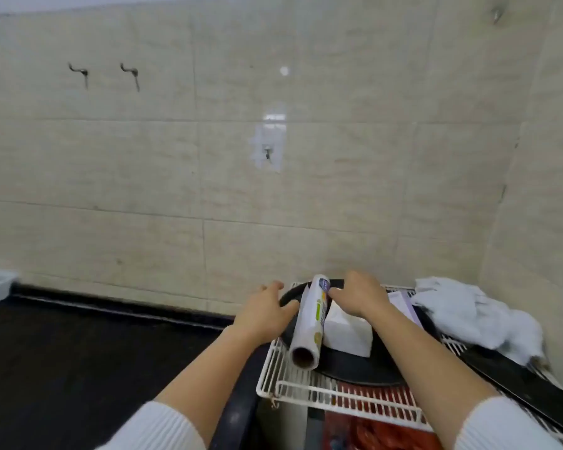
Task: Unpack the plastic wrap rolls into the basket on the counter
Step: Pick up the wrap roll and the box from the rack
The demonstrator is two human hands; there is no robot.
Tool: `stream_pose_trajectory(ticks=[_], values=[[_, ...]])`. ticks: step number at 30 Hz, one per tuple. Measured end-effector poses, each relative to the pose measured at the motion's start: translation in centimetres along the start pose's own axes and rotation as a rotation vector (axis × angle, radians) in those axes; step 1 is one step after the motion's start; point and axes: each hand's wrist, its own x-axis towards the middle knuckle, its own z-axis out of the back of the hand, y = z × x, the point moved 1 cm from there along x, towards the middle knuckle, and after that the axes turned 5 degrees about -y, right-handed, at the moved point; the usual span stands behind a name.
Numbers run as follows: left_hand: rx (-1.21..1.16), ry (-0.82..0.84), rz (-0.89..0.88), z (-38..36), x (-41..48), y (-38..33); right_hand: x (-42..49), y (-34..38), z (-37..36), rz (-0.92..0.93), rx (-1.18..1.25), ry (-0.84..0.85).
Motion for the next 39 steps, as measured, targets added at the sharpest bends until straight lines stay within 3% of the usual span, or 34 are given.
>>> stream_pose_trajectory(ticks=[4, 10, 14, 19, 23, 31, 35, 39], values=[[0.054, 0.219, 0.044, -4.4, 1.7, -0.4, 1.2, -1.4, -2.7, -0.161, -0.107, 0.096], [0.011, 0.35, 0.121, -7.3, 3.3, -0.2, 2.7, -1.7, -5.1, -0.312, -0.079, 0.161], [-0.098, 0.346, 0.18, -7.6, 3.7, -0.2, 3.1, -1.9, -5.1, -0.361, -0.031, 0.174], [-0.457, 0.378, 0.297, -5.2, 4.3, 1.9, 3.3, -2.4, -4.5, -0.41, 0.013, 0.173], [-0.552, 0.324, 0.268, -1.7, 4.6, 4.7, 4.3, -1.1, -2.8, -0.49, 0.377, 0.341], [-0.772, 0.096, 0.317, 6.5, 6.8, 14.0, 6.4, 13.3, -1.7, -0.319, 0.538, 0.382], [-0.64, 0.026, 0.342, 9.6, 6.8, 24.2, 6.0, 23.2, -9.7, -0.278, 0.587, 0.437], [-0.361, 0.003, 0.461, 11.0, 3.7, 37.4, 2.9, 30.7, -21.7, -0.402, 0.647, 0.612]])
